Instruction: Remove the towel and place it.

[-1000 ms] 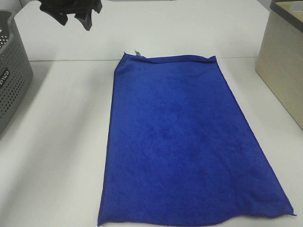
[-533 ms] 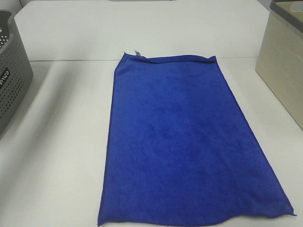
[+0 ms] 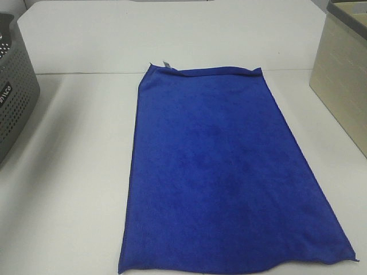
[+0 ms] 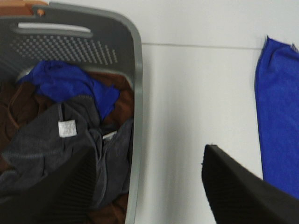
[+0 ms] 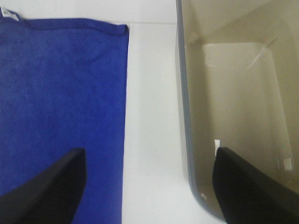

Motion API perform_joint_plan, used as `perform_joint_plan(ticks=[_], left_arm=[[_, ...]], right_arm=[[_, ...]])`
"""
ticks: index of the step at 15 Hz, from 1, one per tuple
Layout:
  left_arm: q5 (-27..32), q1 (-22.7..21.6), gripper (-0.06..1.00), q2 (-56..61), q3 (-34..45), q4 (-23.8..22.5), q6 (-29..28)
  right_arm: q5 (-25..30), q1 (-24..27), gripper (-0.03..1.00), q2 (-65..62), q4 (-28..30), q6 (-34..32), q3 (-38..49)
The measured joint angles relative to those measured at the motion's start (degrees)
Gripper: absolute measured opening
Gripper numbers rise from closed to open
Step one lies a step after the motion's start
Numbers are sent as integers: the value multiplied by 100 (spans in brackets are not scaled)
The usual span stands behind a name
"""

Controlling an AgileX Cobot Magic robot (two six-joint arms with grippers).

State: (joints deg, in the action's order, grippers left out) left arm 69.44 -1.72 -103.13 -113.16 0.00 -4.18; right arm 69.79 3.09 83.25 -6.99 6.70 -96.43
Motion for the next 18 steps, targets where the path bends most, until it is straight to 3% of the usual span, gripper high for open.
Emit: perform_joint_plan(ticks=[6,8,14,18], left_arm=[[-29,0,61,3380,4011,-441,6],[-69,0,61,4291,4876,-647,-11],[-464,0,61,7110,6681,-1026,-17],[-596,0,61,8445,7363,-1129,-17]], right_arm=[[11,0,71,-3134,-11,-143,2945],[17,0,71,-3845,-11,-149,3564],[17,0,71,-5667,-11,-143,5094],[17,0,71,-6755,-6,-138,5827]])
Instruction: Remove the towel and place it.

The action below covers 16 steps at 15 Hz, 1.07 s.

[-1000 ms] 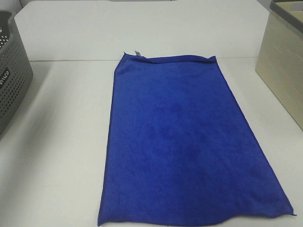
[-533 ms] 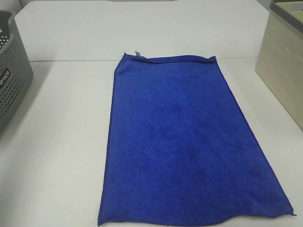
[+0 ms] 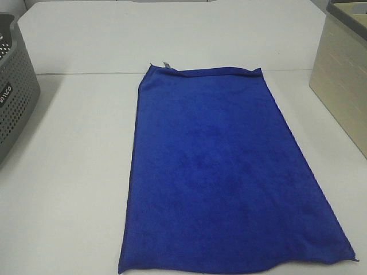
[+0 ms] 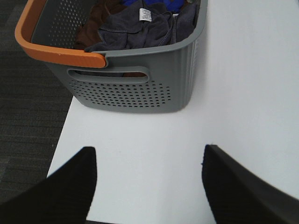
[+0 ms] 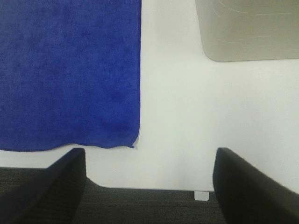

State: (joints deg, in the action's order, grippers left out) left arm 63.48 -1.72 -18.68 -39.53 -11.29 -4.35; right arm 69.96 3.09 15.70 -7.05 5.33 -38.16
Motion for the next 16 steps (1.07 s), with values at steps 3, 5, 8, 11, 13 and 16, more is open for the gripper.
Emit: perform_joint_plan(ticks=[3,5,8,11,13,16], left_arm=[[138,0,61,1157,493,6,0],[138,0,61,1587,659,132,0],[69,0,61,1891,911,407,0],[-92,0,61,1896,991,487,-6],[-138,0,61,1896,991,521,-6],[-143,0,61,1896,991,642,0]], right_arm=[[0,0,71,-1008,6,160,533],[-11,0,71,-1473,11,195,716],[-23,0,71,-1593,11,206,957],[-516,0,71,-1593,11,246,1175],[-613,0,71,-1593,6,252,1186],[-613,0,71,-1593,6,252,1186]])
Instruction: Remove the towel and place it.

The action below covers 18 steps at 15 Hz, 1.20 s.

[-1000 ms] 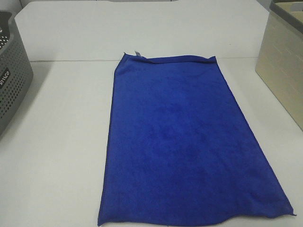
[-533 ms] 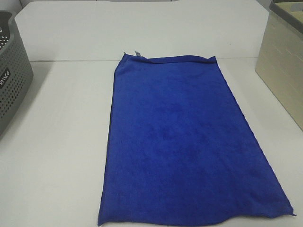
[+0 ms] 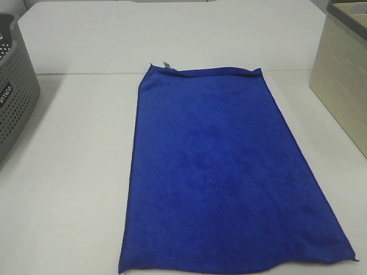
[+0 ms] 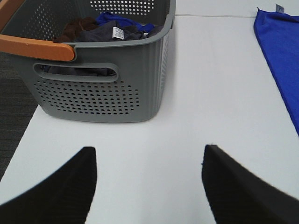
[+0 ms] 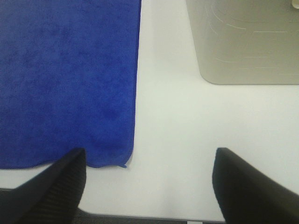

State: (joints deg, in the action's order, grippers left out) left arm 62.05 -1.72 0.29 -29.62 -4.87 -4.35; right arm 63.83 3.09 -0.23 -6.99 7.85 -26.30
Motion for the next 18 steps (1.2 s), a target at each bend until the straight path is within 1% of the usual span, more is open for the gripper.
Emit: perform_joint_plan(ticks=[4,7,10,18], left_arm=[[0,-23,61,0,0,69,0],[0,-304,61,0,0,258,0],[0,-332,61,0,0,441,0],[0,-332,61,0,0,441,0]], right_arm=[[0,0,71,0,-6,0,0],[-6,0,71,0,-11,0,23],[-6,0,71,0,-23,0,34],[-6,0,71,0,-57,0,34]])
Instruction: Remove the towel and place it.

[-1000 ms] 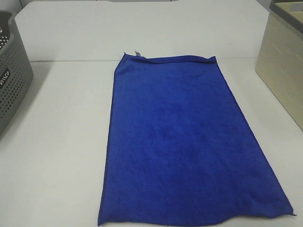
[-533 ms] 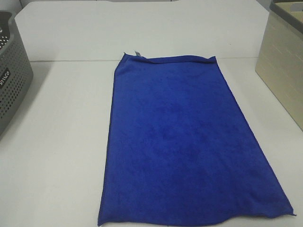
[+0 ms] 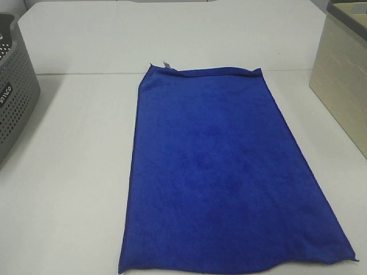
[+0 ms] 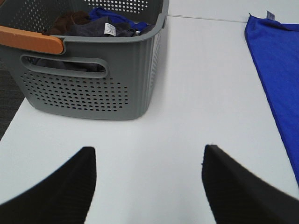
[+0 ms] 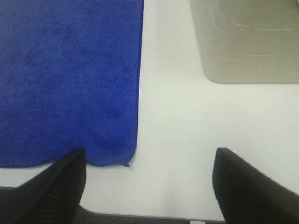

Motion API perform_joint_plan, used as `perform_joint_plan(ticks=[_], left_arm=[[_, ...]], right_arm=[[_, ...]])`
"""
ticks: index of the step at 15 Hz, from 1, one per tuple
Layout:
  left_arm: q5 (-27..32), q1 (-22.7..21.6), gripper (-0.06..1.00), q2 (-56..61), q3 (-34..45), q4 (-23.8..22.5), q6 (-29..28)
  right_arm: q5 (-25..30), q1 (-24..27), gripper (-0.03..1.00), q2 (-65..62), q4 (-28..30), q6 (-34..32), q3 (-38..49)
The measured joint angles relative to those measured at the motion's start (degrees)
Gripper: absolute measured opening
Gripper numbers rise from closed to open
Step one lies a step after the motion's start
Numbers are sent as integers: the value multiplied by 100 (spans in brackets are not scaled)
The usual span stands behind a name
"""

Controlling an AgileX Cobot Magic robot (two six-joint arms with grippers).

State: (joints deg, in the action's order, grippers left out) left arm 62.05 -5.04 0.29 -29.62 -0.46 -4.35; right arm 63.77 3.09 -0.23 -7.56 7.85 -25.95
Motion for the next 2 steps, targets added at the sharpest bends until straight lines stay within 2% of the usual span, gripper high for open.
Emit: perform_joint_plan(ticks=[2], left_arm=[[0,0,61,0,0,0,0]], right_arm=[[0,0,71,0,0,0,0]])
